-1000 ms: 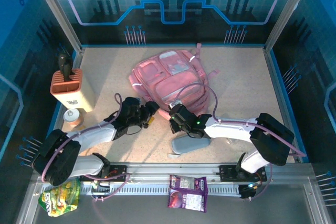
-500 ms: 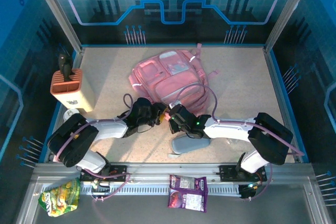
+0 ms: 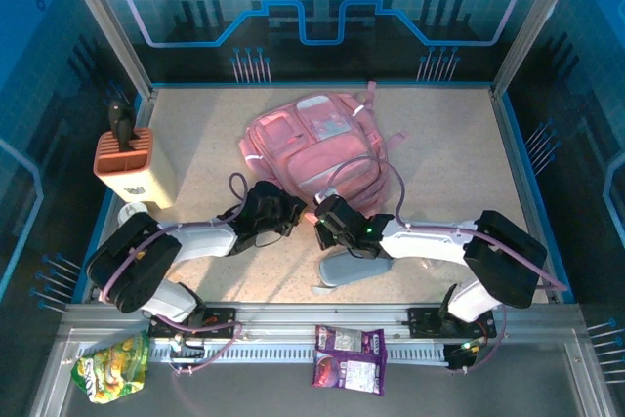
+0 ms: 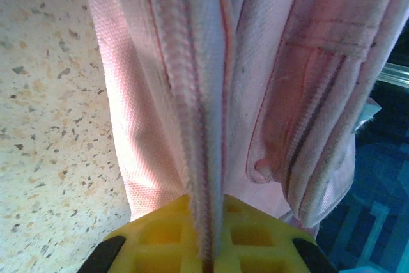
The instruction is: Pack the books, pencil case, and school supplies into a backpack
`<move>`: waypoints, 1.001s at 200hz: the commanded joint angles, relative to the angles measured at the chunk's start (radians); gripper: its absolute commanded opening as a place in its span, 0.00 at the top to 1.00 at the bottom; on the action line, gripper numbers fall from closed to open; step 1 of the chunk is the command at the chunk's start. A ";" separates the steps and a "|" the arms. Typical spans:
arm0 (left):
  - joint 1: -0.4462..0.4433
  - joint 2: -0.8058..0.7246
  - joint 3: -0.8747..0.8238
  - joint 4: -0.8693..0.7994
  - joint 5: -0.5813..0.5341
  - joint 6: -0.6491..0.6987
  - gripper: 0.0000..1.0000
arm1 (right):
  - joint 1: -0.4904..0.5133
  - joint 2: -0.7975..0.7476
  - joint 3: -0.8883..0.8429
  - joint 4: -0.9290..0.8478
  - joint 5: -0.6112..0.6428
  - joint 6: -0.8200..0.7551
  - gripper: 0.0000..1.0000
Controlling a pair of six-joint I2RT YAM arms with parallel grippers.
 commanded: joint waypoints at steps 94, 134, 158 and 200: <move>0.301 -0.240 0.078 -0.399 0.010 0.388 1.00 | -0.268 -0.283 -0.135 -0.191 -0.045 -0.047 1.00; 0.348 -0.214 0.162 -0.482 0.021 0.498 1.00 | -0.396 -0.253 -0.118 -0.189 -0.136 -0.089 1.00; 0.360 -0.171 0.231 -0.523 0.027 0.563 1.00 | -0.390 -0.251 -0.083 -0.196 -0.170 -0.103 1.00; 0.372 -0.048 0.358 -0.528 0.065 0.631 1.00 | -0.287 -0.239 -0.047 -0.184 -0.191 -0.131 1.00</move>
